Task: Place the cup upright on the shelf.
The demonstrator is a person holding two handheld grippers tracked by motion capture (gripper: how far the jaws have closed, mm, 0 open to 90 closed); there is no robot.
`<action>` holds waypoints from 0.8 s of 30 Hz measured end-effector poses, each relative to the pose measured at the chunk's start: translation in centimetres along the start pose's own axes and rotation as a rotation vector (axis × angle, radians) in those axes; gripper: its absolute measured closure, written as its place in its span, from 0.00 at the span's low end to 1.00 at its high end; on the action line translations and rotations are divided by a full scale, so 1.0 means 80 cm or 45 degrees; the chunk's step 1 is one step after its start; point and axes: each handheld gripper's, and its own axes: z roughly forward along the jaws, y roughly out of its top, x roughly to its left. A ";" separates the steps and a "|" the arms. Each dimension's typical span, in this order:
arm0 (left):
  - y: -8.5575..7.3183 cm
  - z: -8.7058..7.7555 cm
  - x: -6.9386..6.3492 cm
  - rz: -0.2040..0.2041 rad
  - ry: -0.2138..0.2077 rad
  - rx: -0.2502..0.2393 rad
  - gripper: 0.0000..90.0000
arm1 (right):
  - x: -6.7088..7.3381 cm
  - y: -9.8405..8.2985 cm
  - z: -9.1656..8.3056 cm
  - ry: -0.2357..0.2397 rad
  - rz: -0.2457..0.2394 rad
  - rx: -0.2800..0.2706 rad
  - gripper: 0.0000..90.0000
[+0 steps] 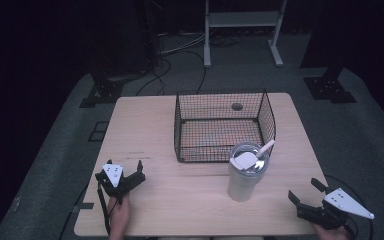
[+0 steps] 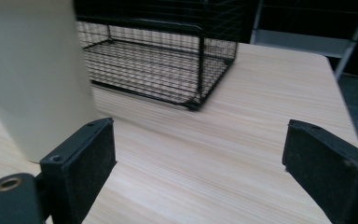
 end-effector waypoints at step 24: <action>-0.001 -0.003 -0.002 0.028 -0.020 -0.015 0.00 | 0.113 0.048 0.037 0.310 -0.063 0.023 0.09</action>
